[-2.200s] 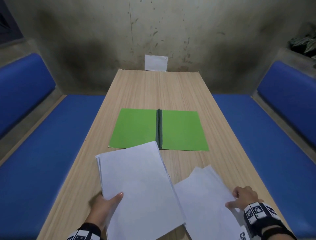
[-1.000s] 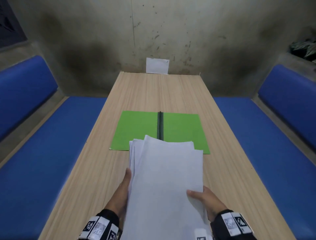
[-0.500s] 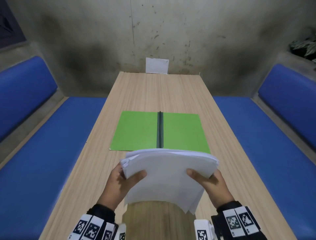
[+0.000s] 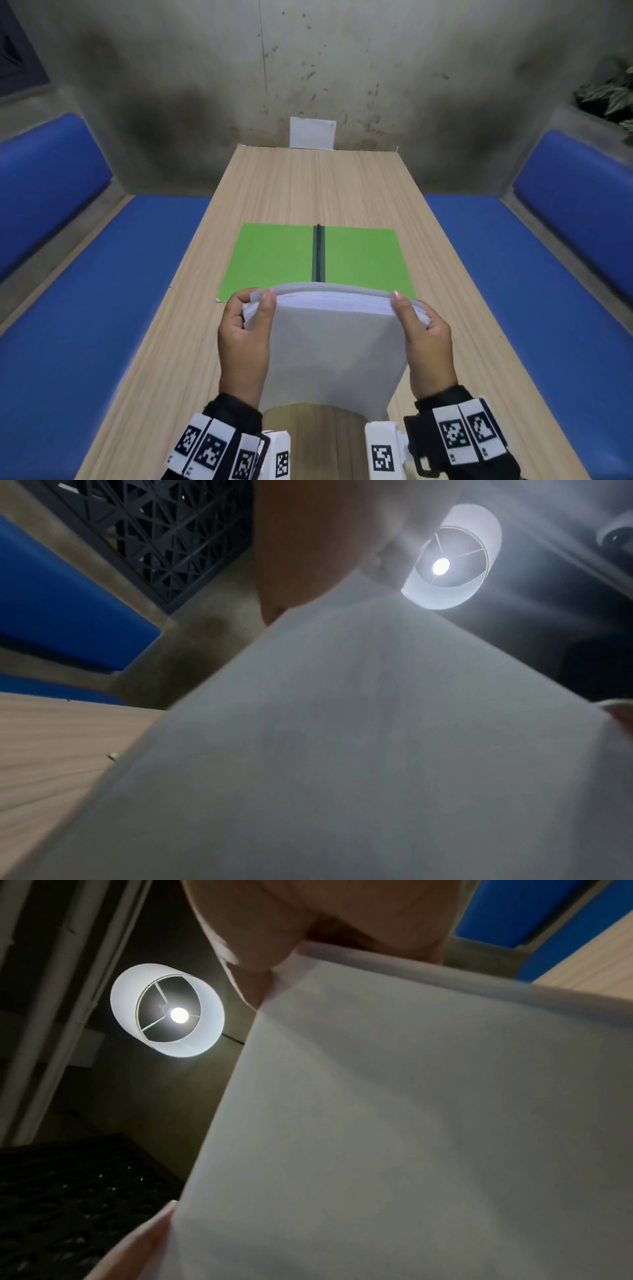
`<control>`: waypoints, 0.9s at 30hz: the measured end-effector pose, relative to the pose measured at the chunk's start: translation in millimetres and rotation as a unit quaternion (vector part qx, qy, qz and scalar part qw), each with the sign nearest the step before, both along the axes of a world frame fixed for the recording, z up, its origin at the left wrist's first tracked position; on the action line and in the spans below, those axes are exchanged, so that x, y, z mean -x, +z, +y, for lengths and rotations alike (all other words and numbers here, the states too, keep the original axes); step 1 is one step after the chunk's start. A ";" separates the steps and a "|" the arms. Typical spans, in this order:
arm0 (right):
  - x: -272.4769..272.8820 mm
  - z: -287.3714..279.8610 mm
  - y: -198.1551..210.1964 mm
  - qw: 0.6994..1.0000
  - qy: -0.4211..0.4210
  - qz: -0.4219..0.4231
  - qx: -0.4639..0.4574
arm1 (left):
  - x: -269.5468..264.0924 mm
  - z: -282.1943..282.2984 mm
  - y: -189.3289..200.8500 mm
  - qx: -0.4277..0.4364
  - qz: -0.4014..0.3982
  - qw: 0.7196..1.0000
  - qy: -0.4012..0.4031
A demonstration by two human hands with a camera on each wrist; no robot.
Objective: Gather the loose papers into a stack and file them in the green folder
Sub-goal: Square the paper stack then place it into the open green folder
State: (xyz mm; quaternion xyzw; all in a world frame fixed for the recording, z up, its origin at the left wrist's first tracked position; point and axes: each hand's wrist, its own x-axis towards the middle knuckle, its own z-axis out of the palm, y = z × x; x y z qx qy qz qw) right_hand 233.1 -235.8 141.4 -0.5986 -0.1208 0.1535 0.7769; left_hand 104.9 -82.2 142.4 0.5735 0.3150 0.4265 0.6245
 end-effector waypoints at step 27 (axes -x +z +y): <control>-2.0 -21.0 -49.6 0.967 0.185 0.046 0.168 | 24.4 8.5 -34.1 0.029 0.076 0.989 -0.124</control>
